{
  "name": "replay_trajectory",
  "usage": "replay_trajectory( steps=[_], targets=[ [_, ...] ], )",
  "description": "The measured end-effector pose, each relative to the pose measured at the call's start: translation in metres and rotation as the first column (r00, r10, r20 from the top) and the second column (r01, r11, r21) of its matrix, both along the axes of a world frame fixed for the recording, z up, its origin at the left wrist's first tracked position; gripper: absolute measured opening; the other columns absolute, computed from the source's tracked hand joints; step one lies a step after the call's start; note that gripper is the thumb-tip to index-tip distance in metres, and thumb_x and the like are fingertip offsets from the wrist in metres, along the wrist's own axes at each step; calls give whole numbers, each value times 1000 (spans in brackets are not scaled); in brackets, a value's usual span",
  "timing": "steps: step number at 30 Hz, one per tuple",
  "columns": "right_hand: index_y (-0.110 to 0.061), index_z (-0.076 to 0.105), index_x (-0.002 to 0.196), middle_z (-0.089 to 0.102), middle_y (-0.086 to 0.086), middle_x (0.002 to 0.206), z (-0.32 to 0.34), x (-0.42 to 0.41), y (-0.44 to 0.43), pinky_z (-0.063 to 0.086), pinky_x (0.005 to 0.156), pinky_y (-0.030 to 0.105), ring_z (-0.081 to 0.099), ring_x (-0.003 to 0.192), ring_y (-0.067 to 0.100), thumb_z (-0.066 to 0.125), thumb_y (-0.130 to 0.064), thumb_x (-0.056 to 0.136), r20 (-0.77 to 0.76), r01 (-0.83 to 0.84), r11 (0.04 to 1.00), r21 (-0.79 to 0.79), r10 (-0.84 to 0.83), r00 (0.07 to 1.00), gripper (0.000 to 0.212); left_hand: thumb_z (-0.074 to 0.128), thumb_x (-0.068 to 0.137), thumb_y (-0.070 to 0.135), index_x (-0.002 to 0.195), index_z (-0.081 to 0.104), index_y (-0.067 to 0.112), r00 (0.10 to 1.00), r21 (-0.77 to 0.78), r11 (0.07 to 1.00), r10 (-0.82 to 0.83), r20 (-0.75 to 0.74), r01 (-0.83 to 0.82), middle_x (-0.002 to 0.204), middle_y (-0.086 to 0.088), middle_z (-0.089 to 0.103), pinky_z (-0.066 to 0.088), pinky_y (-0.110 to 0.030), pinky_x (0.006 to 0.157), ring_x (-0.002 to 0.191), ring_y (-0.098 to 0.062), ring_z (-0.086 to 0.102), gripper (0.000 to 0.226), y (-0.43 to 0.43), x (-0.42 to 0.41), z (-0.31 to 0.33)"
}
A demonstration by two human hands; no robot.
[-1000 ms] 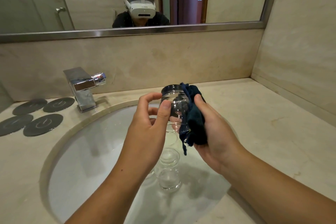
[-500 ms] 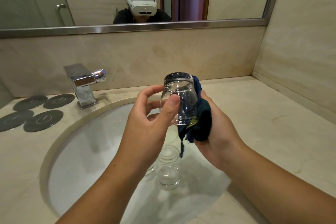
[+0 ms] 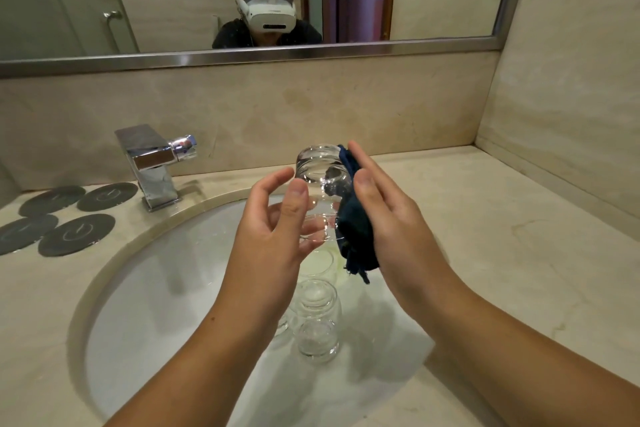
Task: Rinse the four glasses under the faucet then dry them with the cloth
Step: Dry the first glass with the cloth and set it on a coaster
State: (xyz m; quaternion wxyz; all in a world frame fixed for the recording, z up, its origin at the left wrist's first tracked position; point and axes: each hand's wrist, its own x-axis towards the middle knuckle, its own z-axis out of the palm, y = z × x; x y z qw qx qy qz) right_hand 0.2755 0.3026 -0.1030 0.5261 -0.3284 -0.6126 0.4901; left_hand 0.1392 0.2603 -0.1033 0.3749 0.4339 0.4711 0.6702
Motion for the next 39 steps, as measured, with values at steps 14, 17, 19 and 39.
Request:
replay_trajectory(
  steps=[14, 17, 19, 39],
  targets=[
    [-35, 67, 141, 80, 2, 119, 0, 0, 1, 53, 87, 39, 72, 105, 21, 47, -40, 112, -235, -50, 979, -199, 2, 972, 36, 58, 88, 59, 130, 59, 53, 979, 13, 997, -67, -192, 71, 110, 18, 79, 55, -33, 100, 107, -6, 75, 42, -5, 3, 3],
    [-39, 66, 142, 79, -2, 123, -3, 1, 3, 53, 87, 38, 70, 97, 16, 51, -40, 111, -216, -19, 981, -192, -23, 976, 34, 45, 92, 67, 129, 53, 65, 953, -51, 998, -48, -299, 34, 113, 25, 75, 51, -34, 106, 111, 12, 66, 38, -6, 5, 5],
    [-45, 66, 141, 77, -6, 126, -5, 1, 3, 54, 90, 39, 69, 98, 16, 57, -40, 109, -189, 23, 986, -165, -54, 981, 33, 43, 99, 66, 127, 54, 69, 949, -94, 996, -23, -315, -7, 117, 24, 71, 52, -36, 107, 110, 12, 64, 30, -5, 4, 7],
    [-26, 65, 143, 74, 11, 132, -8, -1, 7, 47, 116, 55, 62, 131, 44, 45, -39, 112, -279, -132, 952, -275, 52, 959, 39, 55, 90, 70, 134, 55, 63, 917, -50, 998, 23, -398, -47, 117, 26, 68, 47, -5, 80, 105, 12, 65, 45, -5, -4, 9]
  ],
)
